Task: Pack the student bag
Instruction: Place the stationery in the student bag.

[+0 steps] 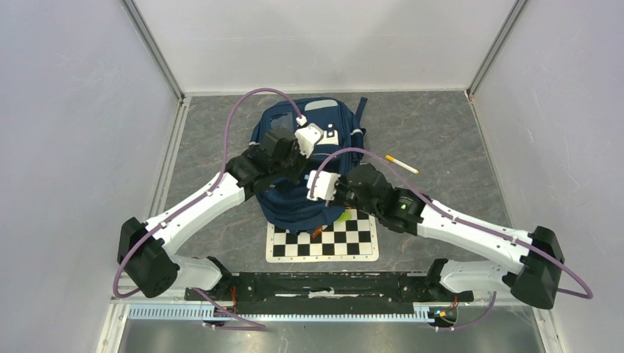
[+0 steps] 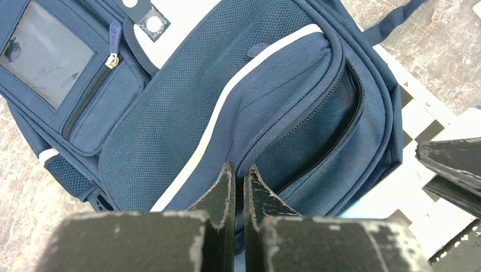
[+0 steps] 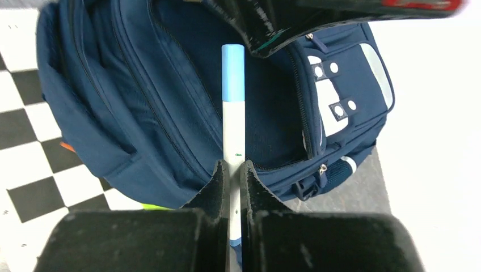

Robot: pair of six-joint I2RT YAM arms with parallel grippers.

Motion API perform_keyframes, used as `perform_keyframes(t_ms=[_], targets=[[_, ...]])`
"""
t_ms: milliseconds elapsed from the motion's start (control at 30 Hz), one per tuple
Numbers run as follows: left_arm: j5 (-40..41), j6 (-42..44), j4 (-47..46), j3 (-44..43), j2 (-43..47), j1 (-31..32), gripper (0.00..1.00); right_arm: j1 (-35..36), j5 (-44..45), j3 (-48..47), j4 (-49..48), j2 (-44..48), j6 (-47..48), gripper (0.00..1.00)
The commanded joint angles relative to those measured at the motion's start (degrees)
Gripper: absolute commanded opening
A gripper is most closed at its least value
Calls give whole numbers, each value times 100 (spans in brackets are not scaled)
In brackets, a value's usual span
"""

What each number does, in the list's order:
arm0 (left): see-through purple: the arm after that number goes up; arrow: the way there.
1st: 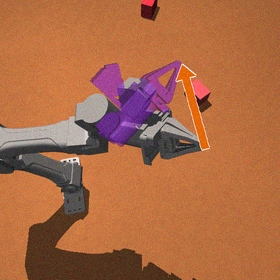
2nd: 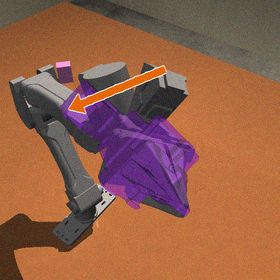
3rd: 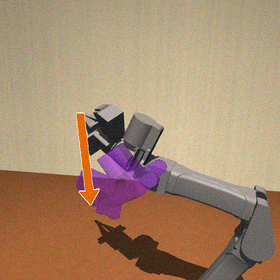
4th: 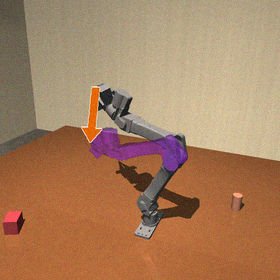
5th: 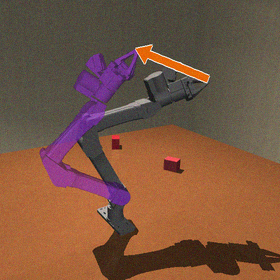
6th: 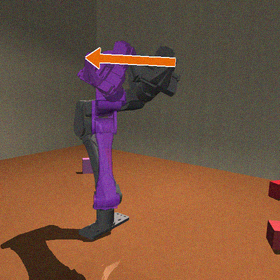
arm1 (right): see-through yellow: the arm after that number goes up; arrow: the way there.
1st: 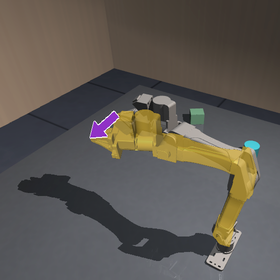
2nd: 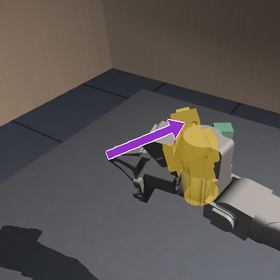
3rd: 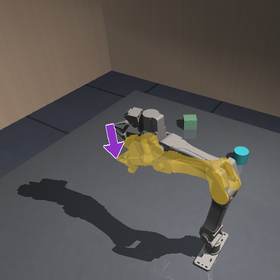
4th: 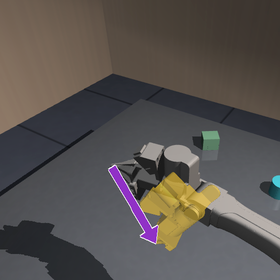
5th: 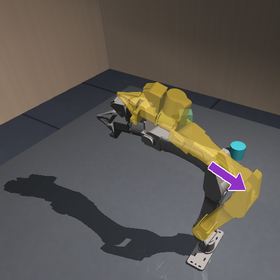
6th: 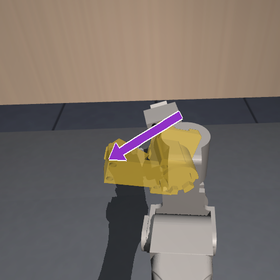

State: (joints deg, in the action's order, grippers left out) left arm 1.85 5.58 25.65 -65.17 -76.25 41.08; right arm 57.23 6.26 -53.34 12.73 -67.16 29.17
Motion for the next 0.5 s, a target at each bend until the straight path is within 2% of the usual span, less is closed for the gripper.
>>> perform_keyframes(t_ms=[0, 167, 467], targets=[[-354, -272, -603, -65, 348, -2, 2, 244, 1008, -97, -104, -233, 1025, 0], [-506, -273, -587, -66, 369, -52, 2, 415, 1429, 83, -534, -369, 1686, 0], [-950, -426, -662, -58, 343, -133, 2, 466, 1354, 246, -1197, -591, 2468, 0]])
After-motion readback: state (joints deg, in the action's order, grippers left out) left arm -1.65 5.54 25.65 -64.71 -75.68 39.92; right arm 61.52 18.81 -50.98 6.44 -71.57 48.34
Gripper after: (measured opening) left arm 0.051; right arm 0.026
